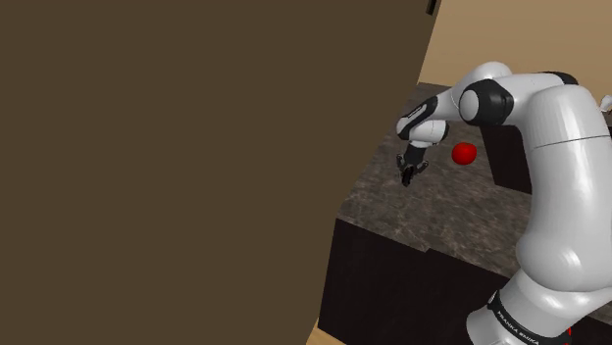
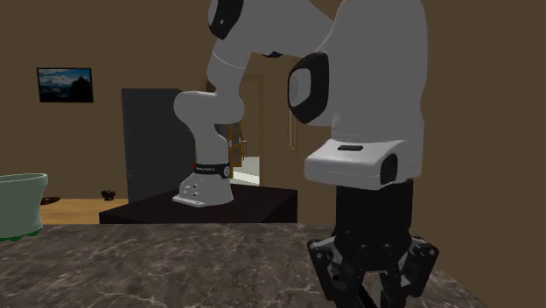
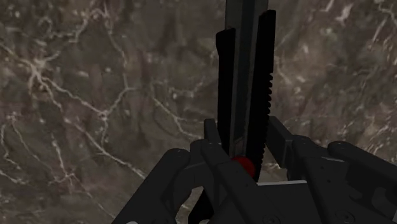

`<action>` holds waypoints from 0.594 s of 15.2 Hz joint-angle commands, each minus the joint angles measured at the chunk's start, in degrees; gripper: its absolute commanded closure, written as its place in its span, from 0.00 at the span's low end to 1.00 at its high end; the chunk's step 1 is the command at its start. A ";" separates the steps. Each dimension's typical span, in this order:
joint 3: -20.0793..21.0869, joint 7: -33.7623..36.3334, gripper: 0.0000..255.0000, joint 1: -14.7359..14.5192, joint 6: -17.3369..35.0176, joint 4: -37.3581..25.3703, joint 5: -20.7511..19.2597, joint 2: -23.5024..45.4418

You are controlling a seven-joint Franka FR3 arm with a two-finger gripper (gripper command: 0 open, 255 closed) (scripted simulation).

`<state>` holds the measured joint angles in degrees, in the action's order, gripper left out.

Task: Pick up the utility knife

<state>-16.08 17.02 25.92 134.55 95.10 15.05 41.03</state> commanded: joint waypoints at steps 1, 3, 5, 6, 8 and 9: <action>-0.24 0.18 1.00 -0.21 -0.78 0.21 -0.28 -0.99; -0.52 0.37 1.00 -0.40 -1.75 0.25 -0.60 -2.01; -0.78 0.56 1.00 -0.58 -2.74 0.25 -0.92 -3.02; -0.91 0.66 1.00 -0.67 -3.24 0.24 -1.08 -3.51; -1.16 0.85 1.00 -0.83 -4.26 0.16 -1.41 -4.48; -1.29 0.95 1.00 -0.91 -4.78 0.10 -1.57 -4.95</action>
<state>-17.22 17.83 25.15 130.27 95.11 13.67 36.68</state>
